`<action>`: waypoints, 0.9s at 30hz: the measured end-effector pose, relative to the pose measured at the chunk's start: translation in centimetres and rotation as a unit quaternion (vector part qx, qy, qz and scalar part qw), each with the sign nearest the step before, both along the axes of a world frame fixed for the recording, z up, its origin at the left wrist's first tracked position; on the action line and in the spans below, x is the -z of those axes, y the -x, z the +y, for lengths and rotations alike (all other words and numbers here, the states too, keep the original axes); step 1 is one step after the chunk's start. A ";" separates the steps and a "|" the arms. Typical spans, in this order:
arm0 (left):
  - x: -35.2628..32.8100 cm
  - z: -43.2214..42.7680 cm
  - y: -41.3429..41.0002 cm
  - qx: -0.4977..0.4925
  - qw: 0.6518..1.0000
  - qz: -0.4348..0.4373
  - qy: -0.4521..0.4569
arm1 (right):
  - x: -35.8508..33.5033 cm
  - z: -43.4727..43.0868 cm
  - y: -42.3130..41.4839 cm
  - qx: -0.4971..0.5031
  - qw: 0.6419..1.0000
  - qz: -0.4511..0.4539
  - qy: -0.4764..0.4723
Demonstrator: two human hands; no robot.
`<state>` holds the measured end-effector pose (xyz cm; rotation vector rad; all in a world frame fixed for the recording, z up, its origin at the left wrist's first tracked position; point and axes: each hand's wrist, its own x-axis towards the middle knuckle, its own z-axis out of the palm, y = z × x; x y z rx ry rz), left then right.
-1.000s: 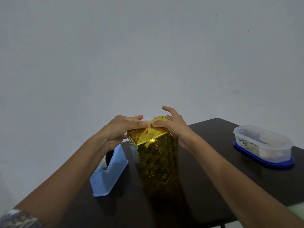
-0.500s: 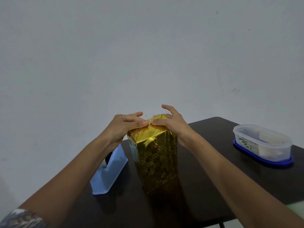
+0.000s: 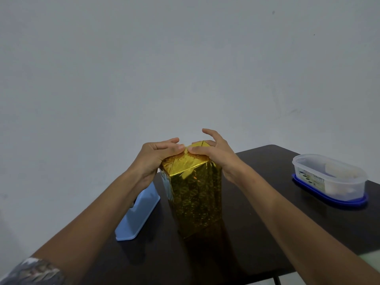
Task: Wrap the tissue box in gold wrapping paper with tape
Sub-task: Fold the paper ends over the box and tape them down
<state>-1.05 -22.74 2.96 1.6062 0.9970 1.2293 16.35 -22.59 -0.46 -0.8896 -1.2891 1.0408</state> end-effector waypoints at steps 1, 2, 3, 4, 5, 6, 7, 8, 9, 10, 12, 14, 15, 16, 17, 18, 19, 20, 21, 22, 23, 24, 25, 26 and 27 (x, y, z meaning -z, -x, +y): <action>0.0 0.1 0.1 0.000 1.000 0.011 -0.004 | 0.0 0.0 0.0 0.000 1.000 -0.001 0.000; 0.0 0.2 0.2 0.001 1.000 0.019 -0.006 | 0.1 0.1 0.0 -0.001 1.000 -0.001 0.001; 0.0 0.4 0.2 0.002 1.000 0.024 -0.008 | 0.1 0.2 0.1 -0.001 1.000 -0.001 0.003; 0.1 0.4 0.3 0.003 1.000 0.028 -0.009 | 0.1 0.3 0.1 0.000 1.000 -0.001 0.004; 0.1 0.5 0.3 0.003 0.999 0.032 -0.010 | 0.1 0.4 0.2 0.002 1.000 -0.002 0.003; 0.1 0.4 0.3 0.002 0.999 0.036 -0.013 | 0.1 0.5 0.2 0.003 1.000 -0.002 0.003; 0.1 0.4 0.3 0.000 0.999 0.041 -0.017 | 0.2 0.5 0.3 0.004 1.000 -0.003 0.002; 0.0 0.4 0.3 -0.002 0.999 0.049 -0.023 | 0.2 0.7 0.3 0.006 1.000 -0.005 0.001; 0.0 0.4 0.3 -0.003 0.998 0.058 -0.029 | 0.2 0.7 0.3 0.006 1.000 -0.007 0.000; -0.1 0.3 0.3 -0.003 0.997 0.068 -0.034 | 0.2 0.7 0.3 0.005 1.000 -0.011 -0.001; -0.2 0.2 0.4 -0.001 0.995 0.087 -0.040 | 0.2 0.7 0.3 0.004 1.000 -0.016 -0.002; -0.2 0.2 0.4 -0.003 0.994 0.102 -0.046 | 0.2 0.6 0.3 0.004 1.000 -0.019 -0.003; -0.3 0.3 0.5 -0.005 0.993 0.105 -0.045 | 0.1 0.6 0.3 0.003 1.000 -0.019 -0.003; -0.3 0.3 0.5 -0.006 0.993 0.109 -0.043 | 0.1 0.5 0.2 0.003 1.000 -0.019 -0.003; -0.3 0.4 0.6 -0.009 0.993 0.113 -0.041 | 0.1 0.5 0.2 0.002 1.000 -0.018 -0.004; -0.3 0.4 0.6 -0.015 0.992 0.118 -0.041 | 0.1 0.5 0.2 0.002 1.000 -0.017 -0.004; -0.3 0.4 0.5 -0.022 0.991 0.122 -0.043 | 0.1 0.4 0.2 0.002 1.000 -0.016 -0.004; -0.3 0.3 0.5 -0.028 0.991 0.122 -0.044 | 0.1 0.4 0.3 0.003 1.000 -0.015 -0.004; -0.4 0.3 0.4 -0.030 0.991 0.120 -0.043 | 0.0 0.4 0.3 0.005 1.000 -0.016 -0.004; -0.5 0.2 0.3 -0.029 0.992 0.116 -0.037 | 0.0 0.3 0.3 0.006 1.000 -0.017 -0.004; -0.6 0.1 0.3 -0.027 0.993 0.111 -0.026 | 0.0 0.3 0.4 0.007 1.000 -0.017 -0.005; -0.7 0.0 0.2 -0.027 0.994 0.109 -0.015 | -0.1 0.3 0.4 0.006 1.000 -0.017 -0.005; -0.9 0.0 0.1 -0.031 0.993 0.112 -0.005 | -0.1 0.2 0.3 0.007 1.000 -0.018 -0.006; -1.0 -0.1 0.1 -0.040 0.992 0.118 0.003 | -0.1 0.2 0.3 0.007 1.000 -0.019 -0.006; -1.0 -0.1 0.0 -0.052 0.991 0.125 0.009 | -0.1 0.1 0.3 0.008 1.000 -0.020 -0.006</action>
